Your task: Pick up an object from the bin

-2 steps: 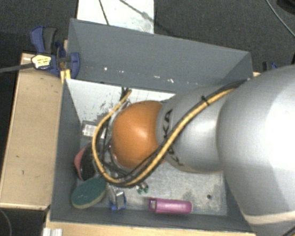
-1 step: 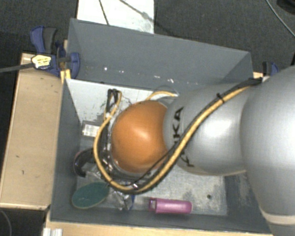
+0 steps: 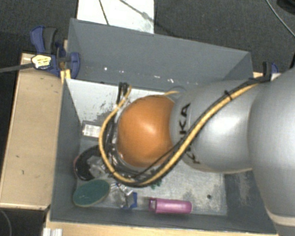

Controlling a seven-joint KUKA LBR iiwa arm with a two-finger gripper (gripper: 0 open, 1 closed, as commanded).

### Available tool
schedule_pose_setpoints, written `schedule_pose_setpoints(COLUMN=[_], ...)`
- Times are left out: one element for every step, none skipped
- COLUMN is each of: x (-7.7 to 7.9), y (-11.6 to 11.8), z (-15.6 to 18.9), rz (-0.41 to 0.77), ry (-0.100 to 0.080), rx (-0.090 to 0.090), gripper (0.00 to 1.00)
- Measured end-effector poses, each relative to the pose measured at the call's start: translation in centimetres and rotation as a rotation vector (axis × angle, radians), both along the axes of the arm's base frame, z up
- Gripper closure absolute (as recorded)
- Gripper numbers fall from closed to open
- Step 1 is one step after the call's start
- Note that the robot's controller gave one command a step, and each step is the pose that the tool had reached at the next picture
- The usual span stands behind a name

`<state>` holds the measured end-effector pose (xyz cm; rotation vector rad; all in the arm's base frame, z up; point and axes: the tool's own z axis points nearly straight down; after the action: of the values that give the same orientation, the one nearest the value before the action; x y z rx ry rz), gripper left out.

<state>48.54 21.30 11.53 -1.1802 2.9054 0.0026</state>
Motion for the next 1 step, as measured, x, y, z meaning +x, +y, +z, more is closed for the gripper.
schedule_pose_setpoints(x=[-0.57], y=[-2.34], z=[-3.91], rz=[0.267], ry=[-0.008], rx=[0.006], gripper=[0.00])
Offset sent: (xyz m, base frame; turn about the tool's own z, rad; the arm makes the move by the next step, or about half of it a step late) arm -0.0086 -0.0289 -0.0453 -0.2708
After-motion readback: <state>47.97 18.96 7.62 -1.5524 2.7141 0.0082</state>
